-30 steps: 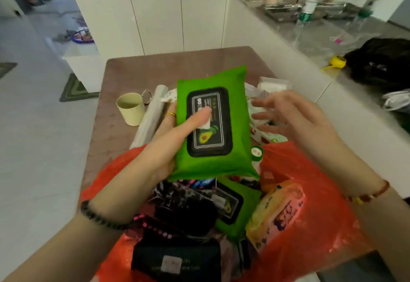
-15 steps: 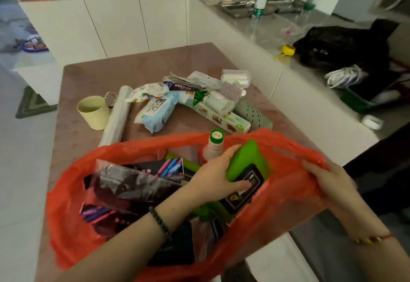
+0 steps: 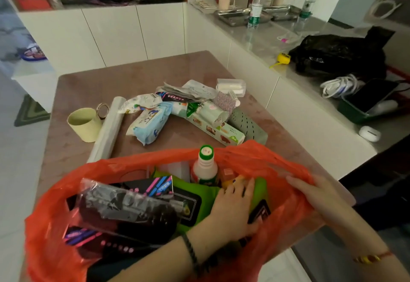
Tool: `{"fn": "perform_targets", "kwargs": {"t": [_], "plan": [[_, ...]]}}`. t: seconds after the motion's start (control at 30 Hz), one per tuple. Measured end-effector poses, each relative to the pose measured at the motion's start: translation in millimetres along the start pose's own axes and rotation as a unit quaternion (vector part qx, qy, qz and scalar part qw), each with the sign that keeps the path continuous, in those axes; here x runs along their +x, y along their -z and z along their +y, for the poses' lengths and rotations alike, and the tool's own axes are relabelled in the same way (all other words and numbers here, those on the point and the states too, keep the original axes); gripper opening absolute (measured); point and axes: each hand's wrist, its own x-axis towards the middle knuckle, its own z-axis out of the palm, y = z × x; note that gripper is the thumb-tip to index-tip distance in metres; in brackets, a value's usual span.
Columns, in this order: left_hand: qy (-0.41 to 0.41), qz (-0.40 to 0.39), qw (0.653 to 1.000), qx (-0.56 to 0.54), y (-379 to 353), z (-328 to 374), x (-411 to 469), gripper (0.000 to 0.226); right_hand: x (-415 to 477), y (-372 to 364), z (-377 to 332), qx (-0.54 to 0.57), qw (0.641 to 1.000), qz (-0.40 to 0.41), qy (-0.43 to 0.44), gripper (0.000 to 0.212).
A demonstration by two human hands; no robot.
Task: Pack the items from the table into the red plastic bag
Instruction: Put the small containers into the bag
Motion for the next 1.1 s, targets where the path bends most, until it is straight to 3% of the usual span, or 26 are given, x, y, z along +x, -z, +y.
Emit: {"fn": "perform_targets", "kwargs": {"t": [0.17, 0.23, 0.3, 0.33, 0.4, 0.47, 0.57, 0.67, 0.73, 0.83, 0.9, 1.0, 1.1], "plan": [[-0.017, 0.073, 0.997, -0.001, -20.2, -7.5, -3.7, 0.083, 13.2, 16.1, -8.3, -0.185, 0.98, -0.071, 0.017, 0.022], [-0.027, 0.077, 0.996, -0.024, -22.7, -11.4, -4.4, 0.08, 24.0, 22.2, -18.9, -0.205, 0.974, -0.095, 0.021, 0.04], [-0.013, 0.02, 0.998, -0.06, -14.6, -12.2, -8.1, 0.084, 40.2, 26.8, -30.4, -0.246, 0.964, -0.086, 0.049, 0.069], [-0.017, -0.013, 0.997, -0.073, -4.2, -15.2, -9.4, 0.088, 50.0, 26.7, -37.5, -0.255, 0.962, -0.078, 0.063, 0.07], [-0.053, -0.005, 0.989, -0.135, 18.8, -19.6, -9.0, 0.079, 75.2, 20.7, -52.3, -0.229, 0.967, -0.06, 0.089, 0.047], [-0.034, -0.027, 0.948, -0.316, 60.0, -22.7, -10.0, 0.066, 110.4, 6.8, -62.6, -0.214, 0.968, -0.059, 0.118, 0.042], [-0.03, 0.133, 0.854, -0.502, 119.7, -42.7, 4.0, 0.026, 164.7, -31.9, -76.0, -0.218, 0.962, -0.088, 0.141, 0.063], [0.029, 0.26, 0.781, -0.568, 151.3, -81.1, 38.7, 0.017, 211.6, -82.8, -86.5, -0.275, 0.937, -0.111, 0.184, 0.08], [0.102, 0.282, 0.766, -0.569, 150.1, -109.0, 63.3, 0.017, 233.0, -112.2, -87.9, -0.324, 0.918, -0.117, 0.198, 0.085], [0.176, 0.245, 0.793, -0.53, 134.7, -132.4, 83.6, 0.027, 250.3, -140.4, -84.4, -0.432, 0.878, -0.1, 0.181, 0.082], [0.209, 0.233, 0.776, -0.548, 127.8, -138.3, 88.0, 0.039, 252.4, -149.2, -84.2, -0.476, 0.857, -0.082, 0.177, 0.082], [0.255, 0.225, 0.731, -0.592, 121.6, -144.0, 87.7, 0.046, 253.5, -148.9, -81.6, -0.451, 0.875, -0.081, 0.155, 0.083], [0.271, 0.219, 0.678, -0.647, 122.4, -143.7, 79.8, 0.047, 240.4, -133.9, -86.8, -0.323, 0.93, -0.124, 0.121, 0.074]]}}
